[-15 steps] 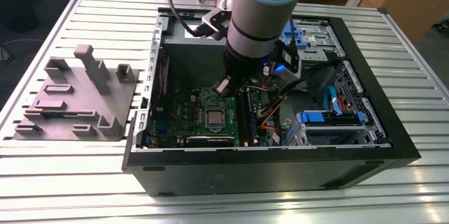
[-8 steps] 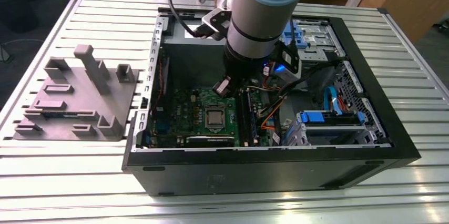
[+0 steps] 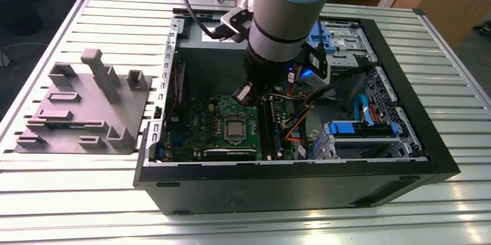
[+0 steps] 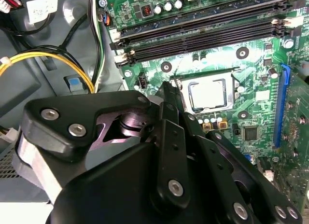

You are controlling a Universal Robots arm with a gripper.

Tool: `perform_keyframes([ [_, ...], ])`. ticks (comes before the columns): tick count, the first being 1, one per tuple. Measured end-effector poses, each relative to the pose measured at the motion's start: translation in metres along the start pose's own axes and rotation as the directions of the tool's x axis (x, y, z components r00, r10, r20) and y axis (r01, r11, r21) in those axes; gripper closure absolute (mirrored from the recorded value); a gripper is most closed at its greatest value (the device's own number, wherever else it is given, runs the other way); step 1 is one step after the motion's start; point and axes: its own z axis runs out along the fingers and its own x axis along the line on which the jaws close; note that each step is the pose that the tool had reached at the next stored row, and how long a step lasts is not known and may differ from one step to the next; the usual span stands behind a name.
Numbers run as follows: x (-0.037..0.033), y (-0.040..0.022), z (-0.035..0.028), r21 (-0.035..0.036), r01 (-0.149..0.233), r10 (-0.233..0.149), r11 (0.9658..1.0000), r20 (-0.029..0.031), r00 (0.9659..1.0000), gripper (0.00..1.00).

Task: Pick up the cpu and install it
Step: 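Install the first cpu locking lever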

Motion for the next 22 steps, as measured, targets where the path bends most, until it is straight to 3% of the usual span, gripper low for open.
perform_keyframes([
  [4, 0.0000, 0.0000, -0.0002, -0.0057, 0.056, -0.056, 0.9984, -0.0083, 0.9984, 0.90],
  [9, 0.0000, 0.0000, 0.0000, -0.0145, 0.132, -0.133, 0.9911, -0.0192, 0.9910, 0.90],
  [12, 0.0006, -0.0006, 0.0005, -0.0169, 0.158, -0.158, 0.9874, -0.0220, 0.9872, 0.90],
  [14, 0.0009, -0.0011, 0.0016, -0.0147, 0.173, -0.173, 0.9848, -0.0208, 0.9846, 0.90],
  [16, 0.0012, -0.0012, 0.0029, -0.0167, 0.204, -0.205, 0.9788, -0.0237, 0.9786, 0.90],
  [20, 0.0014, -0.0016, 0.0052, -0.0243, 0.274, -0.275, 0.9615, -0.0311, 0.9611, 0.90],
  [22, 0.0016, -0.0017, 0.0050, -0.0243, 0.295, -0.295, 0.9553, -0.0324, 0.9548, 0.90],
])
